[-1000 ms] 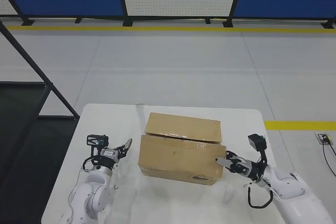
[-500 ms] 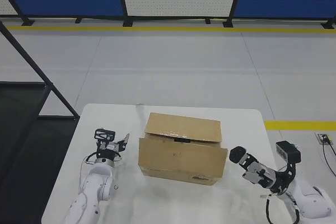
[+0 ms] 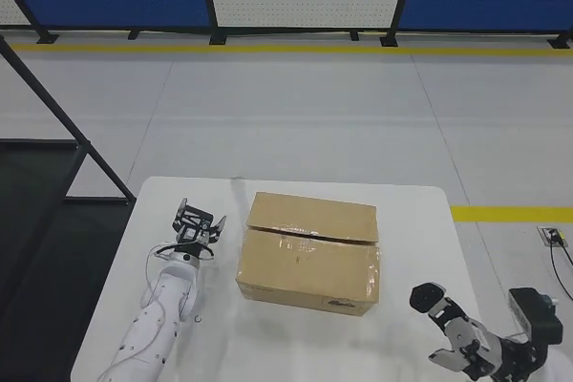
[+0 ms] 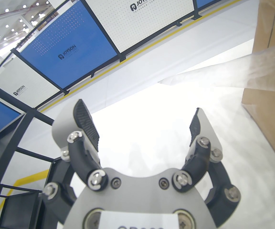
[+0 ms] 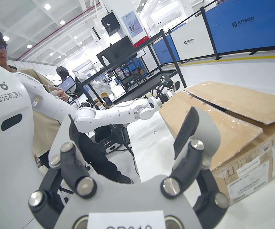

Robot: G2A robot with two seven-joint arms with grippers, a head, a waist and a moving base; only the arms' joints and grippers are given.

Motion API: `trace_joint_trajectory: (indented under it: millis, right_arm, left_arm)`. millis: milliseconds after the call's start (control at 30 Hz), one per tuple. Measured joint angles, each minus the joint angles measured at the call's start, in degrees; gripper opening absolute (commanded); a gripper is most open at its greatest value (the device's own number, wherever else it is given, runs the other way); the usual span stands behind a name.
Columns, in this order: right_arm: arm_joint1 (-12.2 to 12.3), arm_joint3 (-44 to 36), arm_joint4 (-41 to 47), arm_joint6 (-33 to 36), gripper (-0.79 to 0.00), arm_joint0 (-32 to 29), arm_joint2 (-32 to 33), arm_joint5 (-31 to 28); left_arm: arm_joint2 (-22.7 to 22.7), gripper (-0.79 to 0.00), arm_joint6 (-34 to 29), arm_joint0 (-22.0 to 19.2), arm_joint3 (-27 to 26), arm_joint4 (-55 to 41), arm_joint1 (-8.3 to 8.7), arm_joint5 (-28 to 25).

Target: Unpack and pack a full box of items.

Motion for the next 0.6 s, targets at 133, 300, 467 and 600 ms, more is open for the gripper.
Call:
trace_joint_trajectory:
  millis: [133, 300, 467, 600]
  right_arm:
    - [-0.5, -2.3, -4.5, -4.7, 0.000, -2.9, 0.4, 0.0]
    - [-0.6, -3.1, -9.0, -9.9, 0.000, -4.1, -0.2, 0.0]
    - [-0.4, -3.6, -12.5, -13.5, 0.000, -4.5, -1.4, 0.0]
    - [-0.1, -3.8, -15.4, -17.0, 0.000, -5.4, -1.9, 0.0]
  left_arm:
    - [0.0, 0.000, 0.0, 0.0, 0.0, 0.0, 0.00, 0.0]
    - [0.9, 0.000, -1.6, -0.8, 0.3, 3.3, 0.06, -0.5]
    - [3.0, 0.000, 1.1, -3.5, 4.8, 5.9, -0.33, -2.0]
    - [5.2, 0.000, 4.9, -5.9, 8.7, 7.2, -0.99, -2.6]
